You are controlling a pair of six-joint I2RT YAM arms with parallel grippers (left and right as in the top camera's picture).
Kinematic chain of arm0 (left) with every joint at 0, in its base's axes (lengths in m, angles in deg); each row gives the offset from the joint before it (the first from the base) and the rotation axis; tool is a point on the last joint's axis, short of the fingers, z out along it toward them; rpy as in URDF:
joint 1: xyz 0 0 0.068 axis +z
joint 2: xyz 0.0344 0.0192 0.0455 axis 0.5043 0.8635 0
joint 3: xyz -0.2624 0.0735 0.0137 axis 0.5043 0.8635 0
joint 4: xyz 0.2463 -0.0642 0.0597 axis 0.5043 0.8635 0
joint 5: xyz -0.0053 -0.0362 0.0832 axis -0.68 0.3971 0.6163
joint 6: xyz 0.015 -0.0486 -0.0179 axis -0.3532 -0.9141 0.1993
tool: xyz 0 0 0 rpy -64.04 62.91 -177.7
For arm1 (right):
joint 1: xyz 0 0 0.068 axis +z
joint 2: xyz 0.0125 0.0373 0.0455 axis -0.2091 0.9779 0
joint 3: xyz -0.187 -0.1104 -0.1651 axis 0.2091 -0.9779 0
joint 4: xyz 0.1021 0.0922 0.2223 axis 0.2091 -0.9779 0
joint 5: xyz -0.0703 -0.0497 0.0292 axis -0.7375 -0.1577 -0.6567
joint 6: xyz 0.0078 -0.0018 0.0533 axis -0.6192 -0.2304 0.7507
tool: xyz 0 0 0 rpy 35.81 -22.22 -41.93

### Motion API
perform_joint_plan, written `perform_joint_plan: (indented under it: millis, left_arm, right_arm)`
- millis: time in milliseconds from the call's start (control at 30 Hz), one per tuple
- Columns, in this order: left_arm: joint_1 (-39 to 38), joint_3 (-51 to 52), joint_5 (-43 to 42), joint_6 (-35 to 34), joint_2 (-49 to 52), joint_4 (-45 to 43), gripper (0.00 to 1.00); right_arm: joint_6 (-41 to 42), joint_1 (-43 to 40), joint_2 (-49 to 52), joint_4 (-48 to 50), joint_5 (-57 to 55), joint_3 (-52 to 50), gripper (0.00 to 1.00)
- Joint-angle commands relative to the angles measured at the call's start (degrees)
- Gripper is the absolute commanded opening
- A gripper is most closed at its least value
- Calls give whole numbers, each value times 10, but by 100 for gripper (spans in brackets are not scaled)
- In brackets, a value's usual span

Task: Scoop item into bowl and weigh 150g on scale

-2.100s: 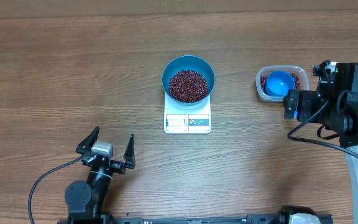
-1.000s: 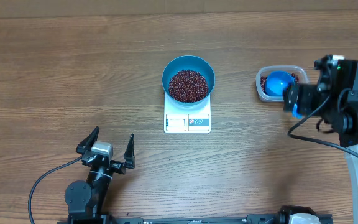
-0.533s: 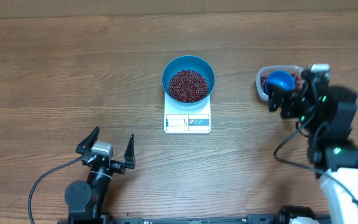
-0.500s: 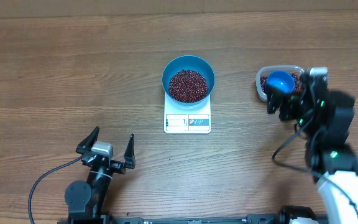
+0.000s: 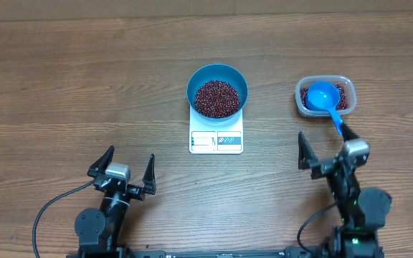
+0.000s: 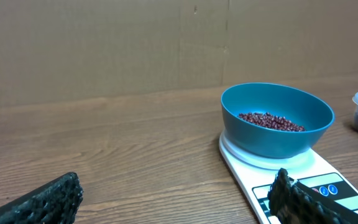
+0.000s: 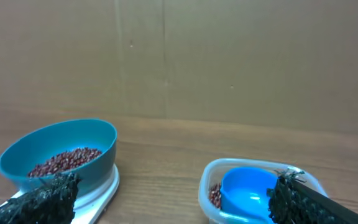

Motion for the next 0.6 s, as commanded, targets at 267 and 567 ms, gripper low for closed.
perform_joint_plan:
  millis: [267,567]
  left_arm:
    - [3,2,4,11,-7,0,99]
    - [3,2,4,11,-7,0,99]
  right_arm:
    - [-1,4,-214,-209,4,-10,100]
    - [-1,4,-229,-237,-2,-10,100]
